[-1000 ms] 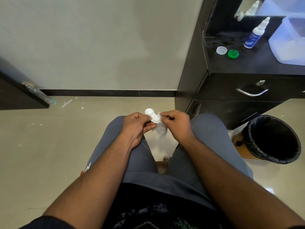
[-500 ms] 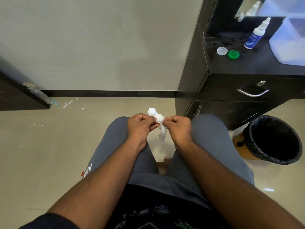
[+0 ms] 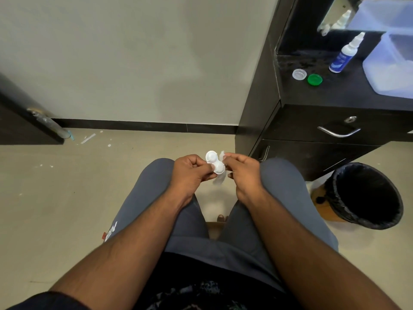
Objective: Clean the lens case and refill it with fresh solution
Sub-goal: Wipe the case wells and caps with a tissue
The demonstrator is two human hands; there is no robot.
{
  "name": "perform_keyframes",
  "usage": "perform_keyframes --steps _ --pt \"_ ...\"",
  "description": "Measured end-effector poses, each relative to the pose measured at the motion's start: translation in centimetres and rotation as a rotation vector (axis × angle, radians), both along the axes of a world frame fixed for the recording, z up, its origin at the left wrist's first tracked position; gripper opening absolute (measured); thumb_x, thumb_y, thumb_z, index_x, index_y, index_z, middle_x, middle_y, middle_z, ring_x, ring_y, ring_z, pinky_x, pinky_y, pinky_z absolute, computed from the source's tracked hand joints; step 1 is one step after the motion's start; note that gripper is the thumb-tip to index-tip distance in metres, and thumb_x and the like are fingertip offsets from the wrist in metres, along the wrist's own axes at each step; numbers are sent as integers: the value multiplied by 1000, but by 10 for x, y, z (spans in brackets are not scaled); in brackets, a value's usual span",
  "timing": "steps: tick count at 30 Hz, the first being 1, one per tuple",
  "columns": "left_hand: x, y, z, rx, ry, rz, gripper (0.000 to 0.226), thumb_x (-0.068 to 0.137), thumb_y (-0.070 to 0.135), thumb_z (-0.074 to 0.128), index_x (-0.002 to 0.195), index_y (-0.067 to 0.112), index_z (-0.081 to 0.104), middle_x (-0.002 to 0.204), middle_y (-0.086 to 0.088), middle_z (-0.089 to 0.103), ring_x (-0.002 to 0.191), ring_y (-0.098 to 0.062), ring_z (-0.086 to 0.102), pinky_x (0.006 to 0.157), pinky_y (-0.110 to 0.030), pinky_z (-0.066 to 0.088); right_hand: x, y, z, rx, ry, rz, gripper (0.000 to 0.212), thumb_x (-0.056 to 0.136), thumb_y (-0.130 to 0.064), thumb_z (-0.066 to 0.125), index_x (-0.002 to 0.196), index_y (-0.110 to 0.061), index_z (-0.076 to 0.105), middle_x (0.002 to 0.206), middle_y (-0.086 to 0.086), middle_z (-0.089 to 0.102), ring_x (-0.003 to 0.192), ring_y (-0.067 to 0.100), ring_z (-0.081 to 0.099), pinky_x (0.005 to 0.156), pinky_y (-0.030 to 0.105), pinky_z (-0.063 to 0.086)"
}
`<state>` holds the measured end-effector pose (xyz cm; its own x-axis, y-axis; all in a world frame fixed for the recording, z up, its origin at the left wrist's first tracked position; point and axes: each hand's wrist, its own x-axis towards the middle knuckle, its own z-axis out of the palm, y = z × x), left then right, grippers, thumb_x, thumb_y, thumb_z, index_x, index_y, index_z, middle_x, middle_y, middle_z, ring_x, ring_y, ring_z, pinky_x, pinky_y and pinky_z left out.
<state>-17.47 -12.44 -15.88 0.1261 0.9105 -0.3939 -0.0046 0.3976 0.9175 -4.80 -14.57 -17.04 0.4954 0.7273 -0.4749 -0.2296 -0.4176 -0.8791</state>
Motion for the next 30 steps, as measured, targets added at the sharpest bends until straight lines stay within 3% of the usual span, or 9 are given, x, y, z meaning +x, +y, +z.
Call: perform_keyframes --steps 3,6,8,12,18,22,30 --pt "0 -1 -1 17 23 0 13 78 -8 71 70 -6 61 77 -23 67 66 -24 71 66 -28 60 -1 0 1 77 -43 10 16 85 -11 68 100 -9 72 98 3 73 86 14 67 63 16 49" --pt "-1 3 -2 -4 22 52 13 79 -7 70 71 -5 60 81 -23 67 66 -23 72 66 -29 60 0 -3 4 179 -118 21 18 87 -10 66 104 -10 70 96 -2 70 89 9 66 71 15 53" --pt "-3 6 -3 -26 2 77 15 79 -8 70 69 -3 59 83 -24 66 68 -26 72 66 -29 60 2 -4 4 214 -229 118 20 89 -9 64 107 -11 70 96 -5 69 91 7 65 75 14 52" --pt "-6 8 -3 -47 -40 99 19 78 -9 70 65 -2 58 79 -23 65 70 -30 71 67 -31 61 0 -4 -1 190 -392 283 21 89 -8 63 109 -9 70 104 3 69 93 12 64 81 18 53" --pt "-8 11 -5 -84 -122 183 20 80 -9 67 63 -2 58 72 -16 67 67 -28 71 65 -29 60 0 -3 -3 107 -351 304 19 88 -8 64 106 -7 72 101 6 71 89 16 66 84 29 56" --pt "-6 10 -5 -99 -133 164 21 80 -8 69 64 -1 57 75 -17 69 70 -30 72 65 -29 60 0 -3 0 131 -217 161 19 88 -11 65 106 -10 71 98 1 71 87 12 66 81 28 57" --pt "-8 11 -4 -129 -188 211 18 81 -8 67 67 -1 60 77 -17 70 67 -26 72 61 -26 60 -6 -6 -3 97 -345 234 20 87 -10 65 106 -7 71 103 7 72 90 18 66 85 30 55"
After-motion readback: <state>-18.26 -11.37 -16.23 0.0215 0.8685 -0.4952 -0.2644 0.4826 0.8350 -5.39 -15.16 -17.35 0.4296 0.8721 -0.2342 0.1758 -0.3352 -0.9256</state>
